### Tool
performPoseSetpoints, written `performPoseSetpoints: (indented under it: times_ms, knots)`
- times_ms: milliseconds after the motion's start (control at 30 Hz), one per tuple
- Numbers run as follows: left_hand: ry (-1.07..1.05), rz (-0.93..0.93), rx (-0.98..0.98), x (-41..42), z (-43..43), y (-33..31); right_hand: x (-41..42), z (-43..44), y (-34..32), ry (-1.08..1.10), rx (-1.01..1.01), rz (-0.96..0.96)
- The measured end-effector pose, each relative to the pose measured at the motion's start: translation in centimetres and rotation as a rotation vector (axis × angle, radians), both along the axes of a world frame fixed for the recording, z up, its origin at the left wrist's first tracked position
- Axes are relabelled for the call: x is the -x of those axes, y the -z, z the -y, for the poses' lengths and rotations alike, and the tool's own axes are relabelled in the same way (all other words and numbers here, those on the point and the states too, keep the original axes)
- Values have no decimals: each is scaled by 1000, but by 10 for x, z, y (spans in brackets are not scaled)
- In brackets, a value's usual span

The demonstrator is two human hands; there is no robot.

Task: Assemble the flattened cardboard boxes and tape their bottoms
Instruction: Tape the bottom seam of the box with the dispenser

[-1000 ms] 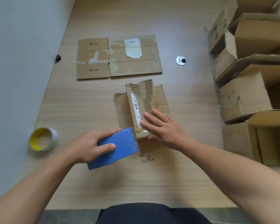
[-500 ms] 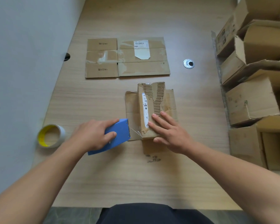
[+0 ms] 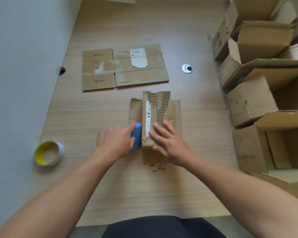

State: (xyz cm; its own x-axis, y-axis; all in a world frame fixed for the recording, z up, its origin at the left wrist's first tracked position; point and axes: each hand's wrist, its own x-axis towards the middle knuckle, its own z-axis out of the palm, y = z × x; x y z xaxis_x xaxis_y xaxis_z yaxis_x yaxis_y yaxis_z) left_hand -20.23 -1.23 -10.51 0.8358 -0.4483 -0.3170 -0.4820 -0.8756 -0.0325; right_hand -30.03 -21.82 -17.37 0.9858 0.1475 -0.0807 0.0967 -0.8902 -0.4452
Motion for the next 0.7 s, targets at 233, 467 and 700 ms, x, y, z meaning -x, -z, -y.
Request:
performPoseSetpoints:
  times_ms: [233, 467, 700]
  knots:
    - [-37, 46, -32, 14, 16, -1, 2, -5, -4, 90, -13, -69]
    - [-44, 75, -39, 24, 24, 1, 14, -6, -14, 127, -18, -122]
    - [-203, 3, 122, 48, 1, -5, 11, -4, -41, 312, 33, -107]
